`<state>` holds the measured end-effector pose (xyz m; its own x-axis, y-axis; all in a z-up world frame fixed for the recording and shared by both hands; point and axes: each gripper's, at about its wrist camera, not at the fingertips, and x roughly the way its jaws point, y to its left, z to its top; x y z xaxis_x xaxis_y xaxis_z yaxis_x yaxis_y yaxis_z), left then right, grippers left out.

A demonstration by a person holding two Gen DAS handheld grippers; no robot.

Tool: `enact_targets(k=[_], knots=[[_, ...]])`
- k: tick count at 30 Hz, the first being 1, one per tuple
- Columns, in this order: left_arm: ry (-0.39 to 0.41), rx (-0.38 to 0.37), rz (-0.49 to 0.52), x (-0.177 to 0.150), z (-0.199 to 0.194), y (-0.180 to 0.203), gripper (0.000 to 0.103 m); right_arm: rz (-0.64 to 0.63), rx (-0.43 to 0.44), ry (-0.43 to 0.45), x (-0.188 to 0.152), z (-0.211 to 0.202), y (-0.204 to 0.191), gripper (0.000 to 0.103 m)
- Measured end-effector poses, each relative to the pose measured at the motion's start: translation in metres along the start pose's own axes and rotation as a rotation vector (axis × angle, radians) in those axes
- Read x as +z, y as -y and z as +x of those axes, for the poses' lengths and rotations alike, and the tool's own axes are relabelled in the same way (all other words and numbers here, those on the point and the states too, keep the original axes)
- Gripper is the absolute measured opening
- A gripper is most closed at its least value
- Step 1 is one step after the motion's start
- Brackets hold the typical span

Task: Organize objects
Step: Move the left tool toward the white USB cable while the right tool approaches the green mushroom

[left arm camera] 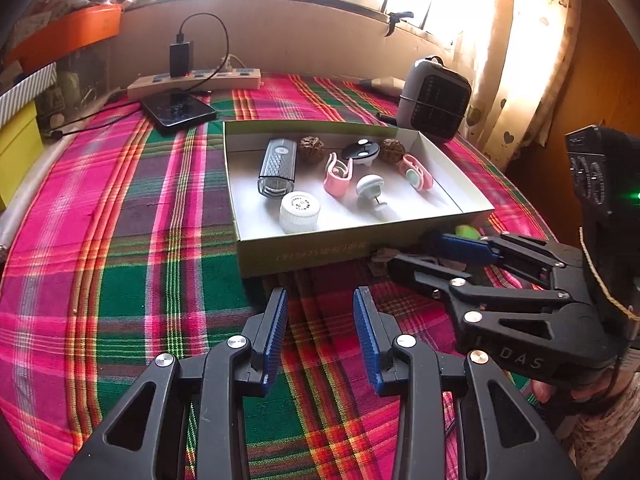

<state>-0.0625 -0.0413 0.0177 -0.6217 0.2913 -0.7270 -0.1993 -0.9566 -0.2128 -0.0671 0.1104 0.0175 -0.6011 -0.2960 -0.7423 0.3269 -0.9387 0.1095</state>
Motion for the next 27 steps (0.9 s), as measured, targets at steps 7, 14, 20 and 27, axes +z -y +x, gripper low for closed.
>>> enact_targets(k=[7, 14, 20, 27], knots=[[-0.002, -0.002, -0.011, -0.001, 0.001, -0.005, 0.032, -0.016, 0.007, -0.015, 0.000, 0.002, -0.001, 0.049], [0.005, 0.001, -0.027, 0.000, -0.002, -0.010, 0.032, 0.030, 0.125, -0.044, -0.002, -0.006, 0.002, 0.049], [-0.001, 0.002, -0.030, -0.001, -0.001, -0.009, 0.032, 0.012, 0.051, -0.059, 0.000, 0.002, 0.000, 0.049], [0.006, 0.010, -0.044, 0.000, -0.003, -0.012, 0.032, -0.005, 0.150, -0.074, -0.006, -0.001, -0.009, 0.049]])
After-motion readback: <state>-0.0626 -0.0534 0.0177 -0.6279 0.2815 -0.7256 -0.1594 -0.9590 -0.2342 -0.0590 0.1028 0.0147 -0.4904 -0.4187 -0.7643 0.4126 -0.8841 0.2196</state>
